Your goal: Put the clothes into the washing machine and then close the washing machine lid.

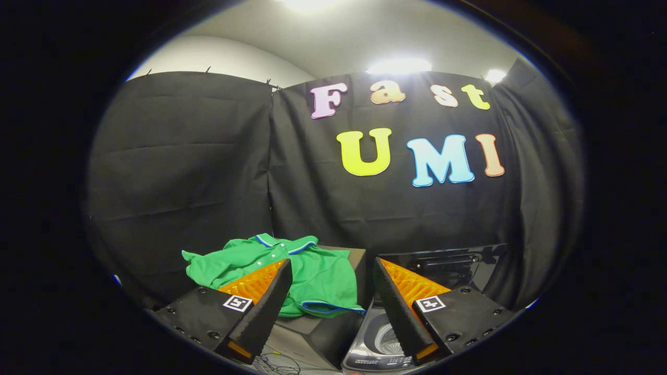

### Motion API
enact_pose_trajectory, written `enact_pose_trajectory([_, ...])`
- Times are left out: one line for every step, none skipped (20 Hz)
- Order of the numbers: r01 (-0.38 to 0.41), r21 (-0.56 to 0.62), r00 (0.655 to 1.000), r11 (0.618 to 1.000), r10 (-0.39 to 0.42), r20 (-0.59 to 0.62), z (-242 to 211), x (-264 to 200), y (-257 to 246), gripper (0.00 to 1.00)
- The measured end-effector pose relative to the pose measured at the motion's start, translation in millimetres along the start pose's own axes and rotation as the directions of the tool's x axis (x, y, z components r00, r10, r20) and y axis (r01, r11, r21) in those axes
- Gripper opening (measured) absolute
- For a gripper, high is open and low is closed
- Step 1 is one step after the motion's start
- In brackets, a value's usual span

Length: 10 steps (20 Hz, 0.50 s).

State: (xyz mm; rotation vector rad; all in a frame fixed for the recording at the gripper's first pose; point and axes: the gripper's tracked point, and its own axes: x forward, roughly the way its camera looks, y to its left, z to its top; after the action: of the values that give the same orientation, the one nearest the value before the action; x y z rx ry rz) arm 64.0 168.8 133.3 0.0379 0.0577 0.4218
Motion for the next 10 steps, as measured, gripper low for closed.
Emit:
enact_pose_trajectory([-0.013,0.002,1.000,1.000,0.013,-0.014,0,7,9,0.98])
enact_pose_trajectory([-0.024,0.005,0.999,1.000,0.025,-0.028,1,13,18,0.98])
enact_pose_trajectory([-0.031,0.008,0.999,1.000,0.031,-0.039,2,19,25,0.97])
enact_pose_trajectory([-0.033,0.012,0.998,0.999,0.034,-0.054,3,26,31,0.97])
enact_pose_trajectory([-0.034,0.015,0.997,0.999,0.035,-0.068,2,34,37,0.97])
enact_pose_trajectory([-0.034,0.017,0.996,0.999,0.035,-0.083,2,41,45,0.97])
enact_pose_trajectory([-0.029,0.015,0.995,0.999,0.031,-0.100,1,49,50,0.97])
enact_pose_trajectory([-0.025,0.016,0.992,1.000,0.027,-0.120,-1,55,55,0.97])
enact_pose_trajectory([-0.026,0.019,0.990,0.999,0.029,-0.137,-3,64,62,0.97])
enact_pose_trajectory([-0.028,0.021,0.987,0.999,0.031,-0.157,-5,72,68,0.97])
